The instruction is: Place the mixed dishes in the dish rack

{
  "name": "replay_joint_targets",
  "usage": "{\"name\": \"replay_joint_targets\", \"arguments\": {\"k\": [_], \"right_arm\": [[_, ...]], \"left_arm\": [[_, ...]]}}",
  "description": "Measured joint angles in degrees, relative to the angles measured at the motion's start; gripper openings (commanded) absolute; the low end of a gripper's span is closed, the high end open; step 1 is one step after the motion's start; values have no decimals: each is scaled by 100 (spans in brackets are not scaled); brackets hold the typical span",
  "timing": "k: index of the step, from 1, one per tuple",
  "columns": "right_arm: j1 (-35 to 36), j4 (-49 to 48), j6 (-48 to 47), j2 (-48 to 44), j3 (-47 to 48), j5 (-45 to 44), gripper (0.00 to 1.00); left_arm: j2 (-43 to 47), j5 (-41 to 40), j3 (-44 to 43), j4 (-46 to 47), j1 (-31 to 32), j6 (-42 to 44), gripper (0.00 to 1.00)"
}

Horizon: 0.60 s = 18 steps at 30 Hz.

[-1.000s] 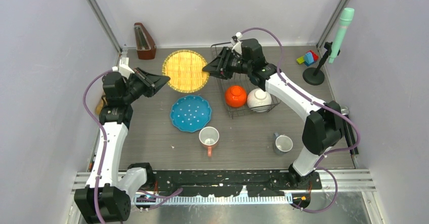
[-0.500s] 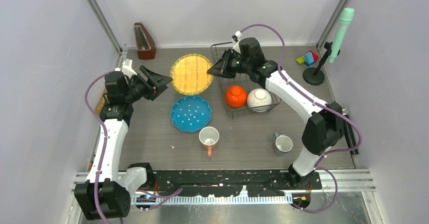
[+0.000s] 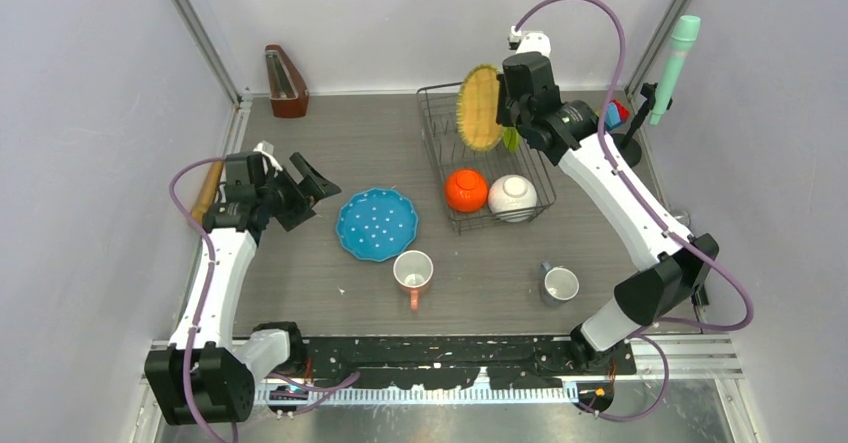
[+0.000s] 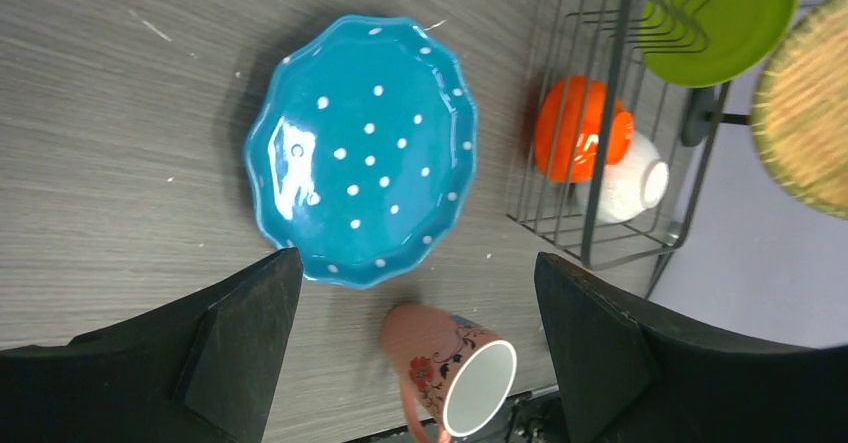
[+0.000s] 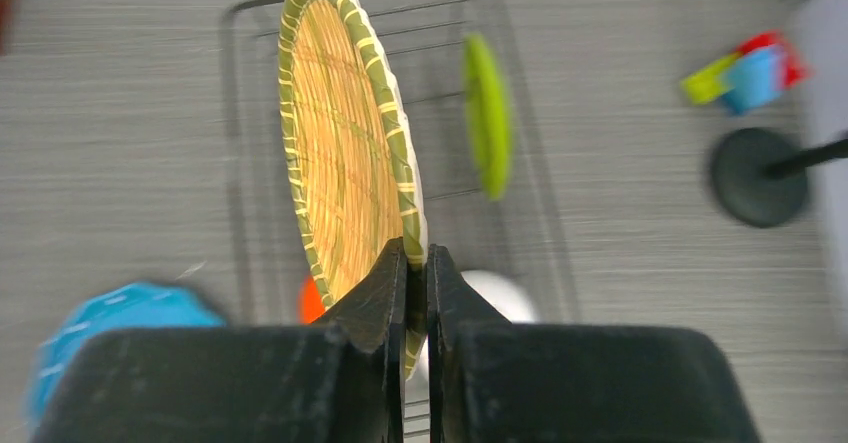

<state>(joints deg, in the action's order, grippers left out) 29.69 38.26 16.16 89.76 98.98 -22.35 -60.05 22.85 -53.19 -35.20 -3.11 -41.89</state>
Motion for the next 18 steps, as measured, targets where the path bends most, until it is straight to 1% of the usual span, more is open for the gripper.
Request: {"name": "replay_joint_targets", "arguments": {"k": [4, 9, 12, 18], "right_arm": [[0, 122, -739, 214, 256, -1078, 0], [-4, 129, -1593, 979, 752, -2103, 1], [-4, 105, -1965, 1340, 841, -2354, 0], [-4, -46, -2514, 1829, 951, -2402, 0]], "left_arm": [[-11, -389, 74, -133, 214, 79, 87], [-35, -817, 74, -282, 516, 212, 88], [-44, -968, 74, -302, 551, 251, 87], [-201, -1047, 70, -306, 564, 341, 88]]}}
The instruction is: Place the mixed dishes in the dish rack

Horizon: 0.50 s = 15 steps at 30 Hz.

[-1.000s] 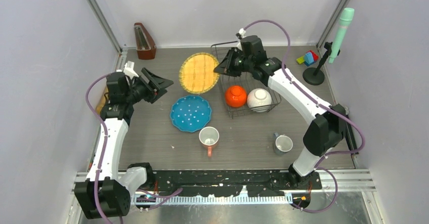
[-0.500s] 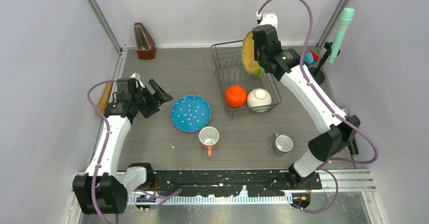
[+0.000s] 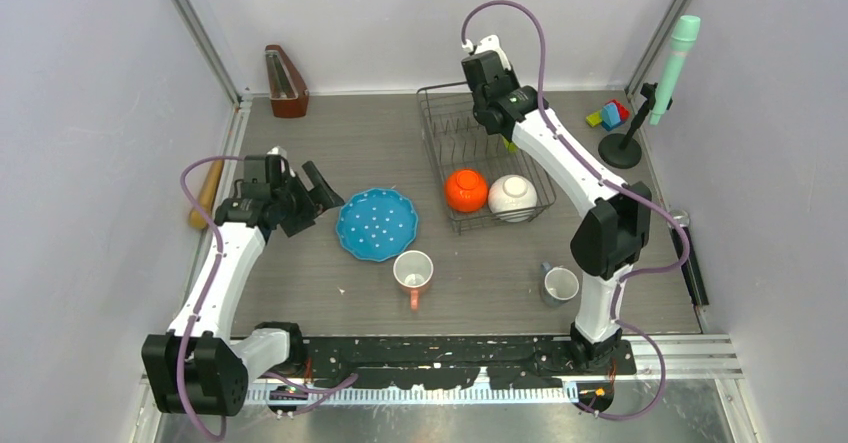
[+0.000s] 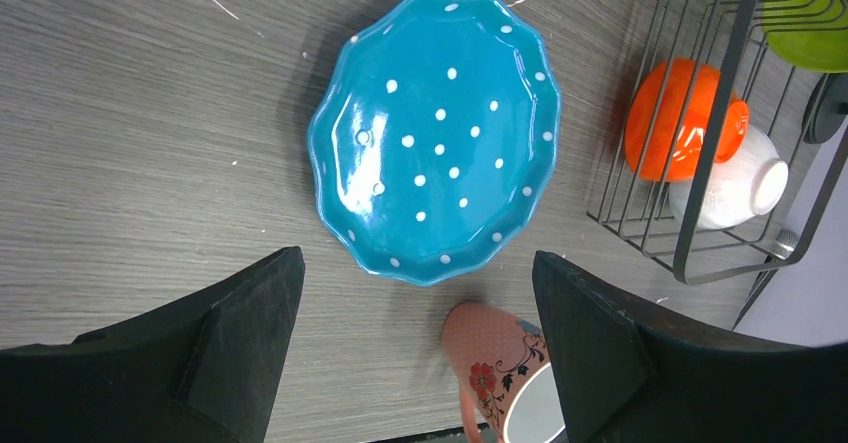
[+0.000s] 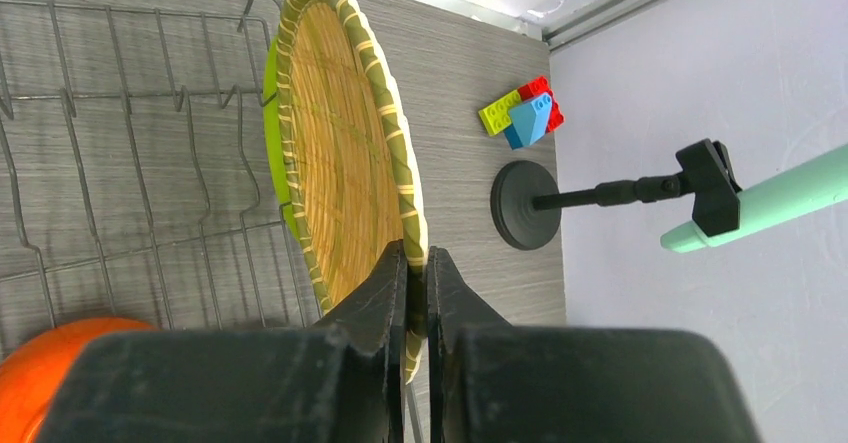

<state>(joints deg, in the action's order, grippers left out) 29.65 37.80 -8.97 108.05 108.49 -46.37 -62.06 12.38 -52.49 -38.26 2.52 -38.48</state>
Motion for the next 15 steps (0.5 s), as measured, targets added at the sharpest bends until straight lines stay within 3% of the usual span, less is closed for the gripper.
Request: {"name": "replay_joint_targets", "arguments": {"k": [15], "right_arm": [[2, -402, -356, 822, 297, 61, 0]], "left_arm": [[-170, 7, 2, 7, 4, 7, 88]]}}
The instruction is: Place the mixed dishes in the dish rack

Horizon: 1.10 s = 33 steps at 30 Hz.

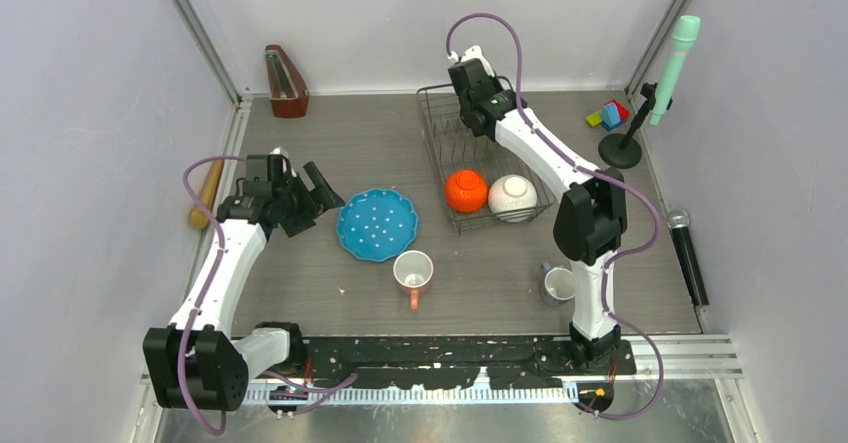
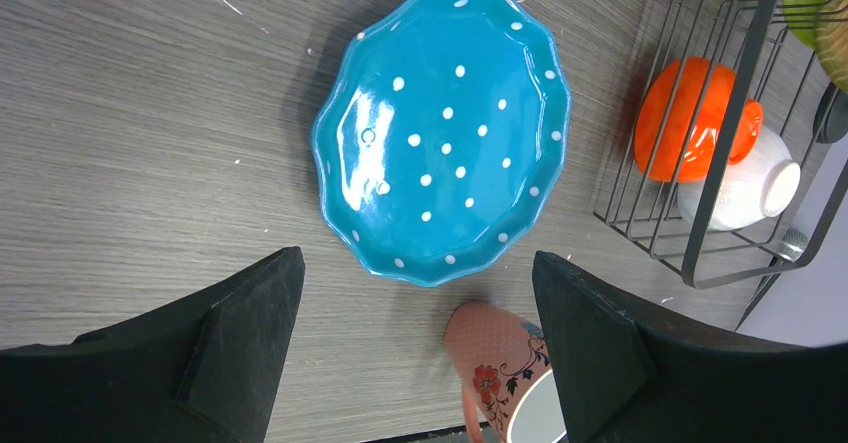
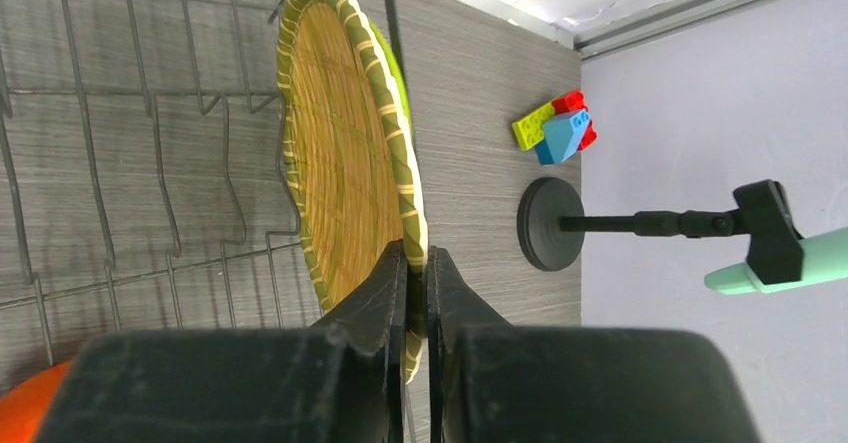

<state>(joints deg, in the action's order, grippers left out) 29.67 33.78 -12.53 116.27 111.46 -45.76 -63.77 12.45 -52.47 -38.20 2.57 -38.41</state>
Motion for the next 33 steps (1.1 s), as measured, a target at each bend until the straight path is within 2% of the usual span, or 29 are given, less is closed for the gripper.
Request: {"name": "replay_joint_targets", "arguments": {"k": [8, 19, 21, 23, 24, 26, 29, 33], "right_arm": [[-35, 90, 210, 352, 24, 133, 0], [-498, 431, 979, 367, 278, 968, 0], [-544, 483, 1062, 380, 278, 1054, 4], [-573, 516, 1139, 400, 278, 1126, 28], [-586, 509, 1169, 400, 280, 1178, 47], [-619, 533, 1272, 404, 313, 1296, 65], [-640, 586, 1340, 424, 452, 1397, 75], [-643, 776, 1357, 439, 737, 1419, 81]], "left_arm": [[-50, 2, 0, 9, 0, 15, 88], [-52, 63, 66, 20, 2, 15, 88], [-52, 70, 74, 22, 2, 13, 87], [-52, 96, 87, 28, 4, 9, 87], [-52, 109, 98, 33, 9, 7, 87], [-52, 111, 129, 46, 35, -4, 87], [-52, 72, 168, 44, 76, -11, 86], [-81, -101, 269, 42, 125, -48, 84]]}}
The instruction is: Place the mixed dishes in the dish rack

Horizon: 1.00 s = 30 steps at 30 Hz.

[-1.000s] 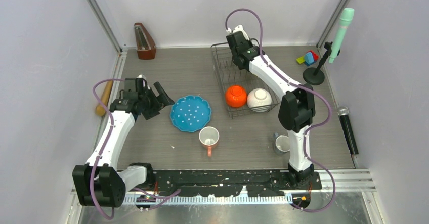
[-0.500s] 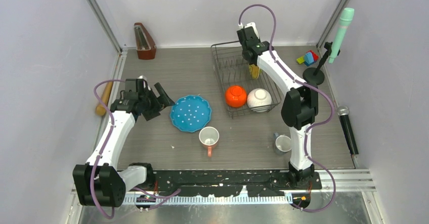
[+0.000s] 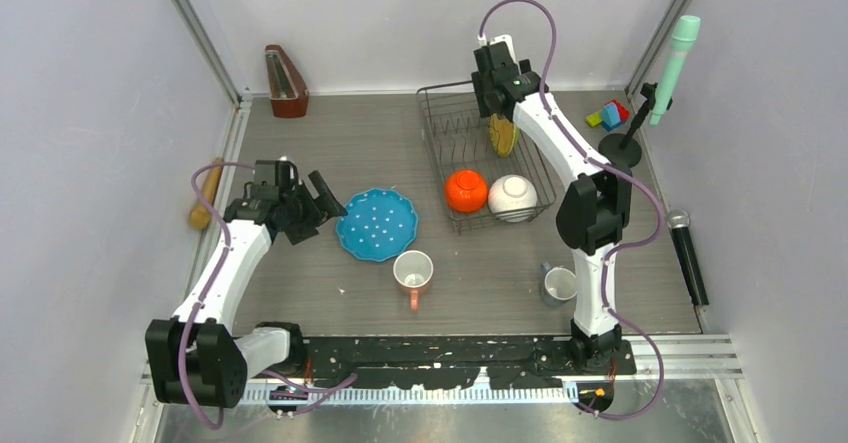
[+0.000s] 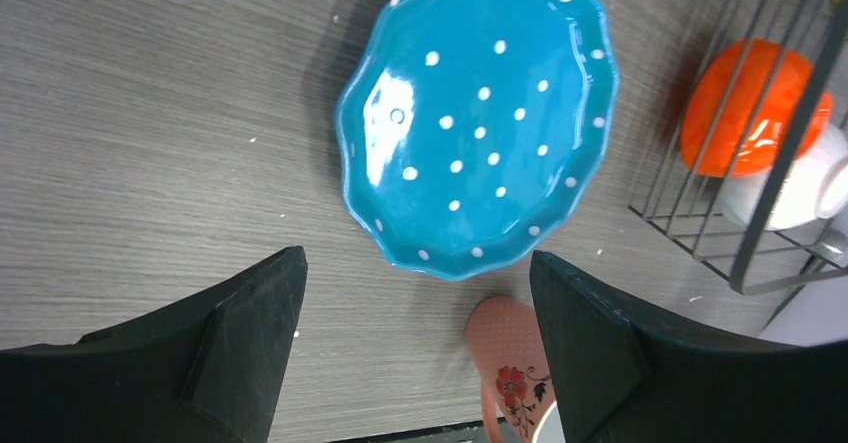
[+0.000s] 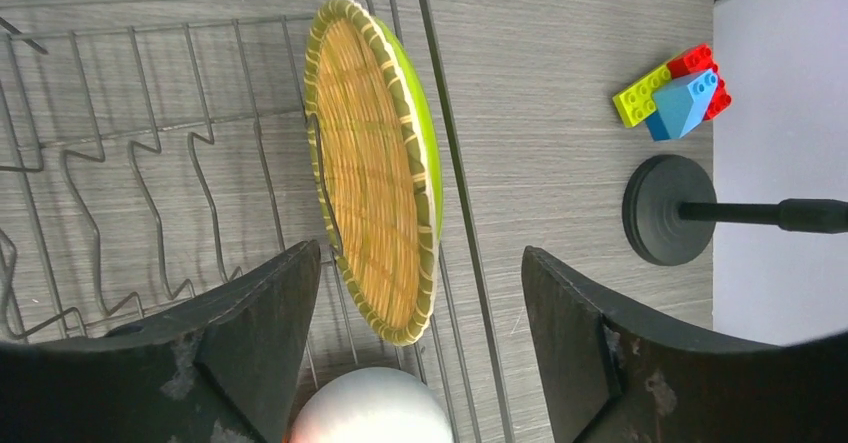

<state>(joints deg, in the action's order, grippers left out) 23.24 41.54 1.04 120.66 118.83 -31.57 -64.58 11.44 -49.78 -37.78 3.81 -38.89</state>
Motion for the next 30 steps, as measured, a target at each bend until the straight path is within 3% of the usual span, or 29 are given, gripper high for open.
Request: {"name": "replay_joint_targets", "arguments": {"k": [11, 21, 30], "right_arm": [[7, 446, 195, -125, 227, 382, 87], [448, 402, 557, -1784, -964, 1010, 87], [960, -83, 1027, -2855, -2063, 1211, 85]], "left_arm": [[-481, -308, 400, 142, 437, -240, 85], [-946, -929, 535, 369, 907, -461, 77], [-1539, -1602, 581, 557, 1311, -914, 49]]}}
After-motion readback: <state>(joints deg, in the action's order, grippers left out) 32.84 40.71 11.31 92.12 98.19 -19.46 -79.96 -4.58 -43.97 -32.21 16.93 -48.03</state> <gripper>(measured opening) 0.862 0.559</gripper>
